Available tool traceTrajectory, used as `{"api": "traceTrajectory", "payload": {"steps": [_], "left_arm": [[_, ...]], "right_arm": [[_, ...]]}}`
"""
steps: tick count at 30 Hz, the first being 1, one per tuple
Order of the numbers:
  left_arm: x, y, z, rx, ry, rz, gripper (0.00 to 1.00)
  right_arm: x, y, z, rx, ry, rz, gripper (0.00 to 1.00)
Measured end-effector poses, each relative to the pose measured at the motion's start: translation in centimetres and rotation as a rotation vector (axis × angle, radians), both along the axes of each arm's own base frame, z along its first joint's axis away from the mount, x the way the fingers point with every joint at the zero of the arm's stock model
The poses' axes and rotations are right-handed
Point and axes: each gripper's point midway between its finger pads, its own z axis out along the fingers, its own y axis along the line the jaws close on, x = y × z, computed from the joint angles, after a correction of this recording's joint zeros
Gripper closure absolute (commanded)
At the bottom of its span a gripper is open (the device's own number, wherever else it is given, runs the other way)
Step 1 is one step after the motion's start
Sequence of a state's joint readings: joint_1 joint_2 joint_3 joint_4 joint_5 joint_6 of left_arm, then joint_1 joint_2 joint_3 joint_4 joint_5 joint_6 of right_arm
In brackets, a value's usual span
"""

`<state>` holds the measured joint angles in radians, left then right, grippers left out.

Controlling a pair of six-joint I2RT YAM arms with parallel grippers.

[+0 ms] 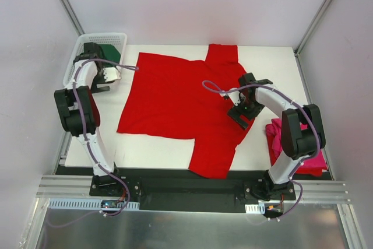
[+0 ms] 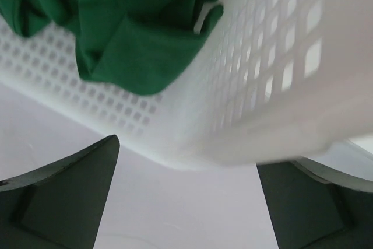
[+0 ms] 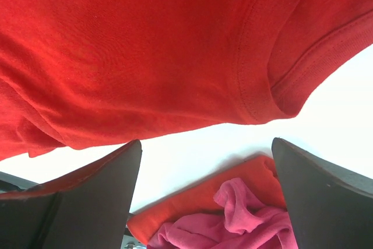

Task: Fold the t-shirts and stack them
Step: Flatten out the tshirt

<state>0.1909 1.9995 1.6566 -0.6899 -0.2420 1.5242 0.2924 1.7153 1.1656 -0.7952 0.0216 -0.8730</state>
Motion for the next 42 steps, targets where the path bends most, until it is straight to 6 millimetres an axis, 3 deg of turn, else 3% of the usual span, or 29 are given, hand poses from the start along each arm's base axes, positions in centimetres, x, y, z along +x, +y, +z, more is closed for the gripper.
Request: {"api": "traceTrajectory", "payload": {"steps": [4,7,10,12,14,16,19,24,27,29,32,38,42], "left_arm": [[-2.2,1.3,2.8,0.040,-0.073,0.086,0.01],[-4.3,-0.5,7.2,0.039,-0.187,0.098,0.01],[-6.3,-5.3,12.1,-0.026,-0.339,0.035,0.01],[-7.8,-10.0,15.1,-0.134,-0.449,-0.037,0.01],[-9.3,-14.9,16.7,-0.307,-0.502,-0.123,0.01],[-10.5,-17.8,16.8,-0.465,-0.502,-0.138,0.01],[-10.6,-19.9,14.5,-0.623,-0.410,-0.086,0.01],[-7.6,-23.2,5.8,-0.796,-0.108,0.087,0.01],[-5.4,-24.3,0.3,-0.834,0.044,0.210,0.01],[-4.4,-24.6,-1.6,-0.839,0.091,0.263,0.01],[-2.7,-25.0,-2.7,-0.851,0.107,0.313,0.01],[0.1,-24.8,-1.8,-0.843,0.035,0.359,0.01],[1.1,-24.4,-2.6,-0.811,0.009,0.405,0.01]], "right_arm": [[0.0,0.1,0.1,0.003,0.001,0.001,0.04],[0.1,0.1,0.2,0.004,-0.001,0.001,0.04],[0.5,0.4,0.5,0.019,-0.009,0.001,0.04],[0.6,0.8,0.7,0.038,-0.013,-0.003,0.04],[0.9,1.3,0.9,0.062,-0.022,-0.013,0.04],[1.0,1.8,1.3,0.094,-0.033,-0.025,0.04],[1.5,2.9,2.9,0.155,-0.080,-0.043,0.04],[2.9,4.9,5.7,0.264,-0.204,-0.037,0.04],[3.8,5.7,5.7,0.298,-0.229,-0.026,0.04],[4.3,6.1,5.1,0.311,-0.223,-0.021,0.04],[4.8,6.7,2.9,0.320,-0.175,-0.030,0.04],[5.5,7.0,-2.0,0.277,-0.047,-0.074,0.04],[6.0,6.8,-2.1,0.253,-0.041,-0.084,0.04]]}}
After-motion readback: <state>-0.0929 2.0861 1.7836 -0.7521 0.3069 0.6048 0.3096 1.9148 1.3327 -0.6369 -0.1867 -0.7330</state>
